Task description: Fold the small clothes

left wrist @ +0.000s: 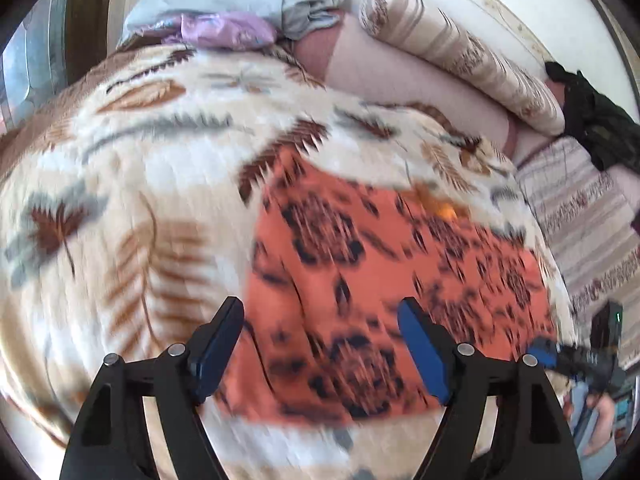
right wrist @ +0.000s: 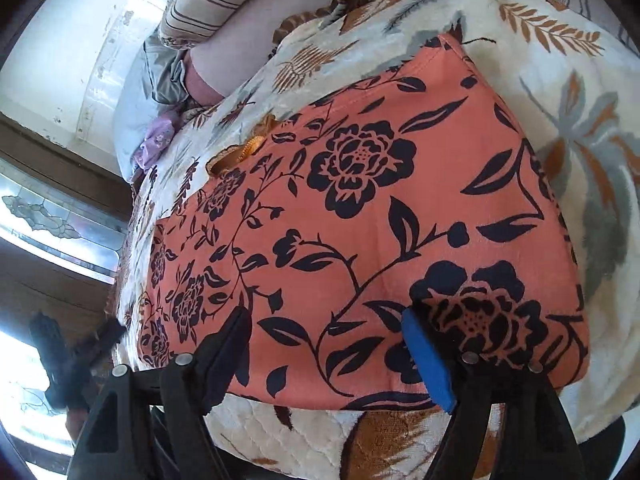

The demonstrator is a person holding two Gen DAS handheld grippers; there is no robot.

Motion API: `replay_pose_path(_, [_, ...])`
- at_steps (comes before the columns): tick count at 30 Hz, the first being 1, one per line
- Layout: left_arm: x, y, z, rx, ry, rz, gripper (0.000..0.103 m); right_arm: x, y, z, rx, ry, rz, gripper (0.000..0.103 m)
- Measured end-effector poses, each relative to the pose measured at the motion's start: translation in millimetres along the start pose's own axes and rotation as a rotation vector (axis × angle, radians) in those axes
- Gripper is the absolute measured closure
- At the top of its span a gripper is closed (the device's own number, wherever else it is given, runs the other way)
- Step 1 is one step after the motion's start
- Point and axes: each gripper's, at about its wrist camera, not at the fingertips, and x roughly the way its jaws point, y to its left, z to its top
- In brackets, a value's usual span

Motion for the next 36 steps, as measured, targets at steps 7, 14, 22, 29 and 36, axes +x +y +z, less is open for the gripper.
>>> replay_pose_path(7, [117,44,69,-0.181,0.255,-0.036,0.087,-15,-11,-2,0.014,0.004,0.034,0.023])
replay_pose_path(14, [114,67,64,-0.289,0.156,-0.044,0.088,-18,-23,-1,0.053,0.006,0.085,0.023])
replay_pose_path(22, [20,28,31,-0.087,0.015,0.093,0.045,-44,-26,-5,0.133,-0.032,0.128,0.023])
replay_pose_path(29, [34,-18,-52,0.139,0.1,0.168,0.028,-72,-44,-53,0.259,-0.085,0.227,0.022])
replay_pose_path(36, [14,-50,-46,0.23,0.02,0.267,0.028,-83,-97,-63,0.497,-0.168,0.28,0.02])
